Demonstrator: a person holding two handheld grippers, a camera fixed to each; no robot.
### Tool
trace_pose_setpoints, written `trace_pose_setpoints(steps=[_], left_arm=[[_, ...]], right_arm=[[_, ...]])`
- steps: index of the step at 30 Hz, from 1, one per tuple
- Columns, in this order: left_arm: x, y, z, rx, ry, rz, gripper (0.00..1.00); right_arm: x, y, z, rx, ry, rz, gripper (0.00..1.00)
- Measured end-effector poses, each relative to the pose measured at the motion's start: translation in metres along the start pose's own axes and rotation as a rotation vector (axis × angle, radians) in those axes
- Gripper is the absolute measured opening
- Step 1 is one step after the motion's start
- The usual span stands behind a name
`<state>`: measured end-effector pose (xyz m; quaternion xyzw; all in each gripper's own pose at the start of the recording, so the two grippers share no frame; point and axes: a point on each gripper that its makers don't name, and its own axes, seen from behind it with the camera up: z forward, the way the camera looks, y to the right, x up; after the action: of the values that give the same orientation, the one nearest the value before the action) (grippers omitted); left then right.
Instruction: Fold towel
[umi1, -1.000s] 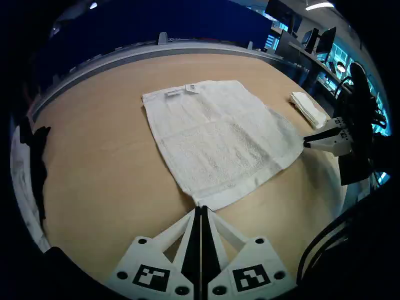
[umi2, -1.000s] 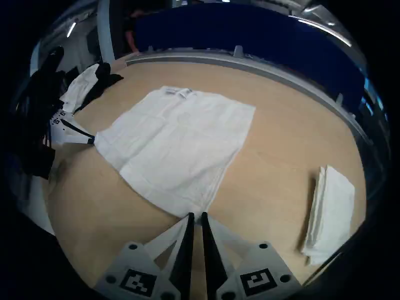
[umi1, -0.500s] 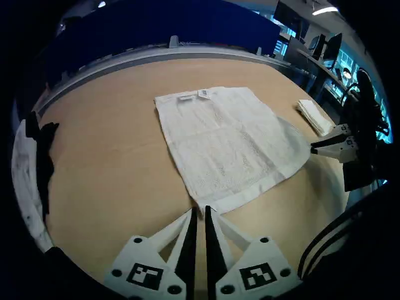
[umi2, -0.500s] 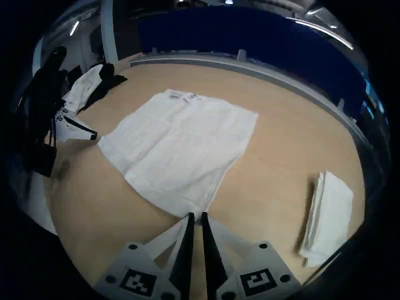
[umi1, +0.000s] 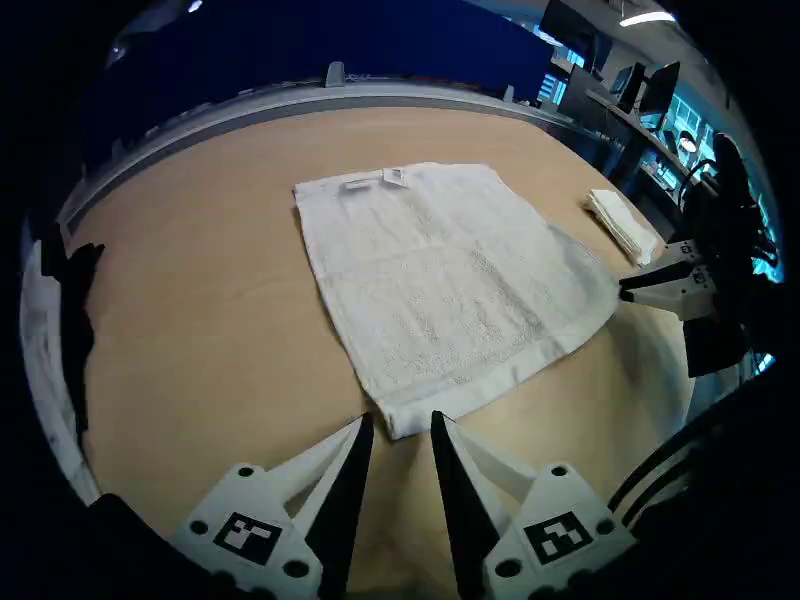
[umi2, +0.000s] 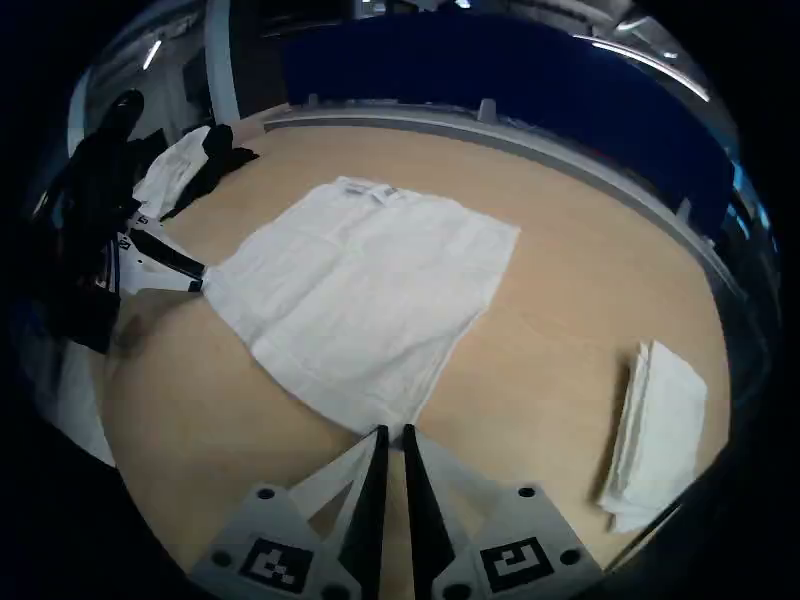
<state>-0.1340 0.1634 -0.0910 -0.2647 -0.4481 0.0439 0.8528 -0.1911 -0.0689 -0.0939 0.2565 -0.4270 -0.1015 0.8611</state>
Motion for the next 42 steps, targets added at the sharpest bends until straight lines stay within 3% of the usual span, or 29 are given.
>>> trace_pose_setpoints(steps=[6,13,24,42], left_arm=[[-0.007,-0.002,0.006,0.019,-0.017,0.011,0.23],[-0.005,0.004,0.001,0.003,-0.006,0.015,0.04],[-0.001,0.005,-0.011,-0.01,0.009,-0.021,0.04],[0.02,0.009,-0.051,-0.017,0.069,-0.09,0.03]], right_arm=[[-0.001,0.0,-0.002,-0.001,-0.001,-0.007,0.11],[0.001,0.0,-0.004,-0.001,0.004,-0.005,0.11],[0.011,-0.003,-0.006,0.01,0.021,-0.01,0.11],[0.036,-0.007,-0.026,0.018,0.063,-0.026,0.11]])
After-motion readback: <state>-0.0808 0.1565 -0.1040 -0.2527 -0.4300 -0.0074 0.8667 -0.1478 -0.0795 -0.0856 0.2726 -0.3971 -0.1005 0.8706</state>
